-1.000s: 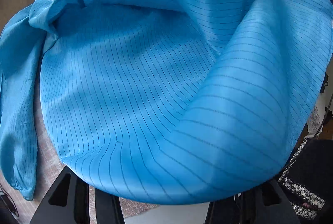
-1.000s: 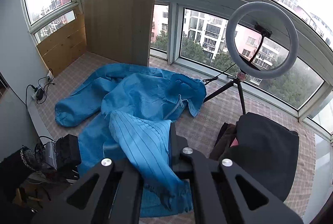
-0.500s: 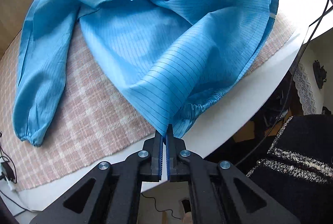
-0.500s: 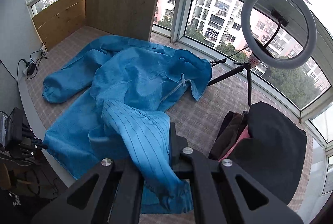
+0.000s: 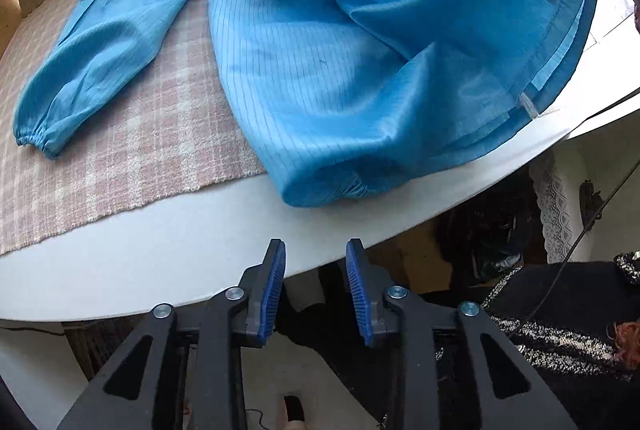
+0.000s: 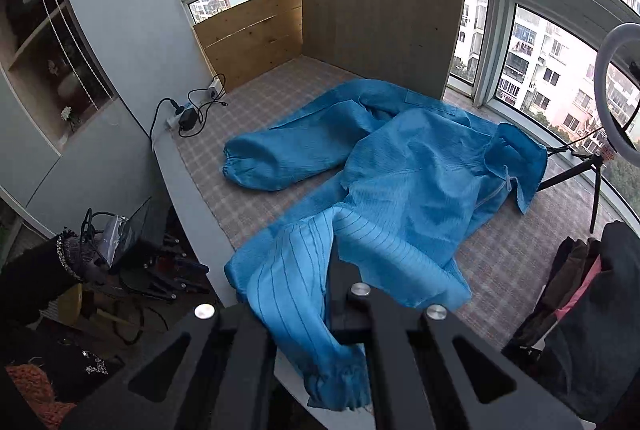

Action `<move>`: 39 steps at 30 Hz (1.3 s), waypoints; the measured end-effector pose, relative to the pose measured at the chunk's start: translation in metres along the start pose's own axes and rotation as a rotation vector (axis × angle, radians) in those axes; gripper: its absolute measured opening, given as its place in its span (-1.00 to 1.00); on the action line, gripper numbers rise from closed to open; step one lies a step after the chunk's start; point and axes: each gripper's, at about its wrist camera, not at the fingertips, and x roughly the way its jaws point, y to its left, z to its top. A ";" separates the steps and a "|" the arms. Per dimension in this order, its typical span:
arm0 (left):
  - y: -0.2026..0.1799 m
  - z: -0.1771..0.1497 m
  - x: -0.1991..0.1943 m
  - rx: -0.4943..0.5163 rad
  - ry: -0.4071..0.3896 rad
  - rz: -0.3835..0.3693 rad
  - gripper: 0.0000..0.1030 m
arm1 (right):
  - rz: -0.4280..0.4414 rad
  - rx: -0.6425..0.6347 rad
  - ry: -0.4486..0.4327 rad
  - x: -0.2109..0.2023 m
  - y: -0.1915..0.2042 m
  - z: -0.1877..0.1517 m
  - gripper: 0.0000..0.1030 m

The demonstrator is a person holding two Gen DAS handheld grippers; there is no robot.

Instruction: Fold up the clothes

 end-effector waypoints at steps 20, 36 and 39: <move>0.002 0.056 0.074 0.044 0.016 0.141 -0.78 | -0.108 0.097 0.057 0.018 -0.031 -0.001 -0.96; 0.012 -0.051 -0.010 0.128 -0.087 0.049 -0.81 | -0.135 0.067 -0.041 -0.051 0.037 0.017 -0.96; 0.032 -0.068 0.004 0.111 -0.045 0.011 -0.74 | -0.047 0.048 0.012 -0.010 0.088 0.013 -0.96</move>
